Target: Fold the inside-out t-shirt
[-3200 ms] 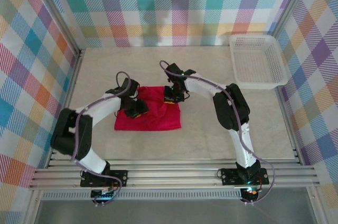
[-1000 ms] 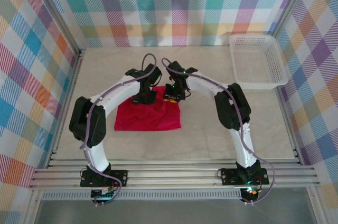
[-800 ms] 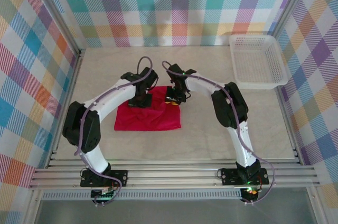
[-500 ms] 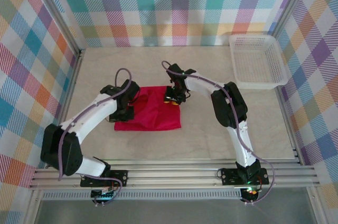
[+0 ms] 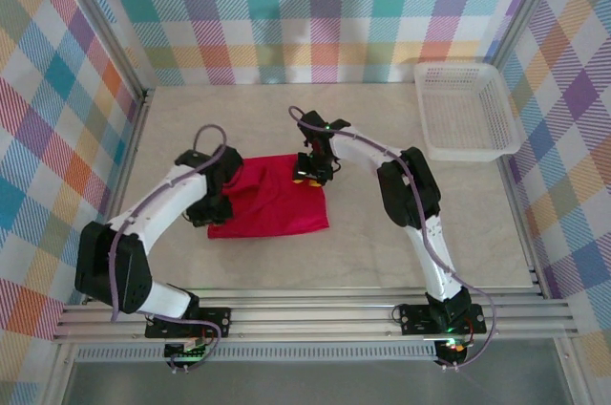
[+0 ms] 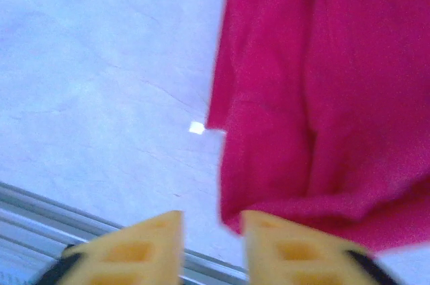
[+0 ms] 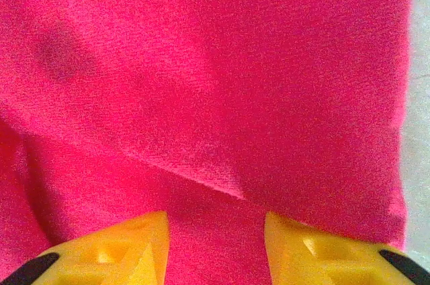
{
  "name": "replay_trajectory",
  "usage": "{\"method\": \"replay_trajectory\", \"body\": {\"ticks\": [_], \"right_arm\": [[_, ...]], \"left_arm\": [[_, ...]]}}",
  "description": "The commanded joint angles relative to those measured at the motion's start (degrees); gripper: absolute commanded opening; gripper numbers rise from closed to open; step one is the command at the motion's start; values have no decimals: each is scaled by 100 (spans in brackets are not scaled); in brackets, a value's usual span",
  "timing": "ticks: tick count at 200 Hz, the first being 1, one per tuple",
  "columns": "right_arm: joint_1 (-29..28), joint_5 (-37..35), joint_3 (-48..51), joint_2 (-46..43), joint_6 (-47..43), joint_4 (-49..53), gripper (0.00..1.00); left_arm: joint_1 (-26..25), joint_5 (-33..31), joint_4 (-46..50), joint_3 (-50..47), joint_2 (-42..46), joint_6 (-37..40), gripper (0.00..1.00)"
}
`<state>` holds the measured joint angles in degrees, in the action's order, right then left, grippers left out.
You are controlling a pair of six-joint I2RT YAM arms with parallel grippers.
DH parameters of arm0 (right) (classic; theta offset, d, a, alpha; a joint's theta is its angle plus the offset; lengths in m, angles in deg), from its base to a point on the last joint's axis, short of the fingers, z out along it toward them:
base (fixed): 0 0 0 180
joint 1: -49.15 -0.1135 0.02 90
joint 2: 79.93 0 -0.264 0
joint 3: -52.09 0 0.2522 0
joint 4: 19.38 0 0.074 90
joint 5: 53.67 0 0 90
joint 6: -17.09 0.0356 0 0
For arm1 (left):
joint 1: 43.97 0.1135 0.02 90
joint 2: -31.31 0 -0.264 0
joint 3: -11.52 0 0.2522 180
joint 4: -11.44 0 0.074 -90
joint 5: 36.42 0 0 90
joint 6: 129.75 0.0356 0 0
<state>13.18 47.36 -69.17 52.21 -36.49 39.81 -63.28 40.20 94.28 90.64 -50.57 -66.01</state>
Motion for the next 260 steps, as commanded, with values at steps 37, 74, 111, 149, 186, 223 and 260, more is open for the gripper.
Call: {"method": "replay_trajectory", "body": {"ticks": [37, 74, 111, 149, 186, 223, 260], "right_arm": [[30, 40, -154, 120, -145, 177, 43], [28, 75, -130, 130, -133, 133, 43], [35, 84, -162, 155, -129, 124, 44], [45, 56, -116, 216, -128, 153, 44], [57, -92, 146, 236, -91, 149, 43], [56, -33, 289, 189, -26, 40, 43], [56, 21, 237, 166, -52, 51, 43]], "left_arm": [[91, 1831, -1632, 1427, -716, 725, 67], [-154, 2052, -1368, 2333, -2049, 1021, 66], [-191, 1356, -1071, 2679, -2980, 1131, 56], [73, 3, -415, 3682, -3732, 1263, 0], [753, -72, 30, 4411, -3843, 1489, 0], [1309, -12, 87, 4536, -4112, 1708, 0], [1654, -356, 573, 5097, -4827, 1682, 10]]}}
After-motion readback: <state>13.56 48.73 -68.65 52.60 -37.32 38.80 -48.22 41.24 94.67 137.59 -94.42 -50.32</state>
